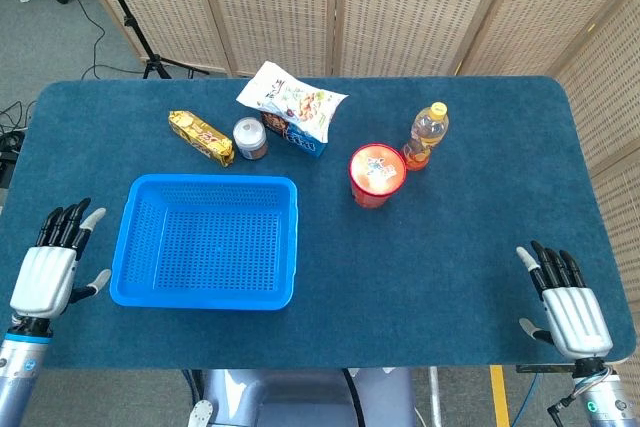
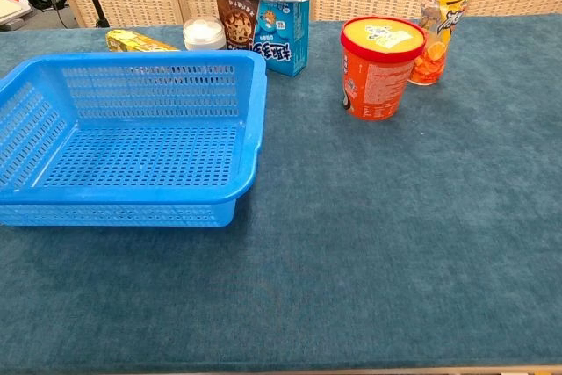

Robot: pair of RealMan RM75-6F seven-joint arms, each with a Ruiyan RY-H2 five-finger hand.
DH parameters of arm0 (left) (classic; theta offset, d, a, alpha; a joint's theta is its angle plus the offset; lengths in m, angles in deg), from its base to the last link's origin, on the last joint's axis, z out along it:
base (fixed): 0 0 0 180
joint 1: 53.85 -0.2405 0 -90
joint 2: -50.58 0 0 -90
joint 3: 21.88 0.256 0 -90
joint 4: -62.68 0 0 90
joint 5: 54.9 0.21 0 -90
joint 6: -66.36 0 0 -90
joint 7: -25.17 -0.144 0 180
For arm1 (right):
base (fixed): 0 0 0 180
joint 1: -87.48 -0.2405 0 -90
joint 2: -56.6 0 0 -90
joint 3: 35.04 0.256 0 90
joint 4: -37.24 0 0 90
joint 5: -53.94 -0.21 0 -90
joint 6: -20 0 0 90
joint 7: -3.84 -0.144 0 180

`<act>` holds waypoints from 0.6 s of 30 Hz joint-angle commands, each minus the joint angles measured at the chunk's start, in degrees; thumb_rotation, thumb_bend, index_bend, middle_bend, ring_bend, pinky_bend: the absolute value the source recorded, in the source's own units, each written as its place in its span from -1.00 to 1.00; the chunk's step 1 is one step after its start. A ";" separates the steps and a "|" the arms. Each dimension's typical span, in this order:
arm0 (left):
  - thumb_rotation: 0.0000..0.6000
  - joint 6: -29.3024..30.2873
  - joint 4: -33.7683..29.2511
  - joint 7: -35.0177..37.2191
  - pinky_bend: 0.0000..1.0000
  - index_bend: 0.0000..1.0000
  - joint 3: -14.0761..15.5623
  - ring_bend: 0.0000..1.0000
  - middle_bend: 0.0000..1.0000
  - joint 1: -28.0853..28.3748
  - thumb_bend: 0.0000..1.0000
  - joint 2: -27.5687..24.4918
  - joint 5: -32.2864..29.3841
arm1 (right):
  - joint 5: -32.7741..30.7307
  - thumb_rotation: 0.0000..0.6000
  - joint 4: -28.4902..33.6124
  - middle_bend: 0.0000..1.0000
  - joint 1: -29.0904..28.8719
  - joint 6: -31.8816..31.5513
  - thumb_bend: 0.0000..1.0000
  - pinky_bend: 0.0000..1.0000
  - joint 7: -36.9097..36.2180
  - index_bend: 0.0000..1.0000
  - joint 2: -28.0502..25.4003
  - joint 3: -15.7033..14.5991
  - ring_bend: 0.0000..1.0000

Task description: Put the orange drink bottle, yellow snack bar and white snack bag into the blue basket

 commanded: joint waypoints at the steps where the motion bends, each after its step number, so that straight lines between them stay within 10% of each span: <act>1: 1.00 0.04 -0.15 -0.30 -1.00 -0.85 0.04 -1.00 -1.00 0.02 -0.54 0.09 0.14 | -0.04 1.00 -0.09 -1.00 0.17 -0.14 -0.69 -0.98 -0.27 -1.00 -0.16 -0.10 -1.00; 18: 1.00 -0.78 0.41 0.77 -1.00 -0.85 0.17 -1.00 -1.00 0.34 -0.54 0.11 0.12 | -0.10 1.00 -0.02 -1.00 0.25 0.17 -0.69 -0.98 0.73 -1.00 0.18 -0.39 -1.00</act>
